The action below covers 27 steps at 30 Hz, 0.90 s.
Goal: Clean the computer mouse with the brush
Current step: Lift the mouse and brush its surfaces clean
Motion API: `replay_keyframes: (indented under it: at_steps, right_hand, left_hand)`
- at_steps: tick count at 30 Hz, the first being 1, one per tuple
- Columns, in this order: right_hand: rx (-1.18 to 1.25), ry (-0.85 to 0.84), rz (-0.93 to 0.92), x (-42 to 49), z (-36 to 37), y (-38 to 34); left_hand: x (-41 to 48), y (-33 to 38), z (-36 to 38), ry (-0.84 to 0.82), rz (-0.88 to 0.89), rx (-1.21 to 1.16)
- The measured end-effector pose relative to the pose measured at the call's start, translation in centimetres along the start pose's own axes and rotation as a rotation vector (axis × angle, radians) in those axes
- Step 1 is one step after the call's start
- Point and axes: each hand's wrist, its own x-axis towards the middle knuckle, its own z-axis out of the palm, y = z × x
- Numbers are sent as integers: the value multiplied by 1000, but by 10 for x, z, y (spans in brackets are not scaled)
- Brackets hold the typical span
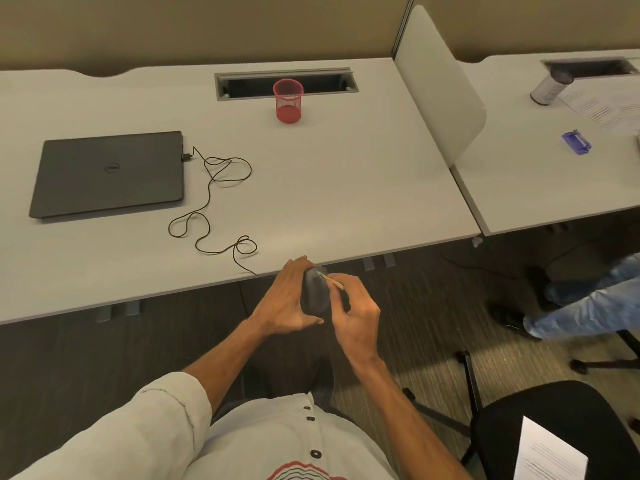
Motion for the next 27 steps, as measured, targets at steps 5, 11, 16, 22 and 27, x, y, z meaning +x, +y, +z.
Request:
replay_keyframes:
  at_steps: [5, 11, 16, 22, 27]
  right_hand:
    - [-60, -75, -38, 7, 6, 1]
    - [-42, -155, -106, -1, 6, 2]
    - [-38, -67, -63, 9, 3, 4]
    - [-66, -89, -64, 24, 9, 1]
    - [-81, -201, -118, 21, 11, 0]
  left_hand:
    - [3, 2, -2, 0, 0, 1]
    - [4, 0, -2, -15, -37, 15]
    - [3, 0, -3, -29, -79, -4]
    - [8, 1, -4, -31, -71, 34]
    - [9, 0, -6, -32, -54, 34]
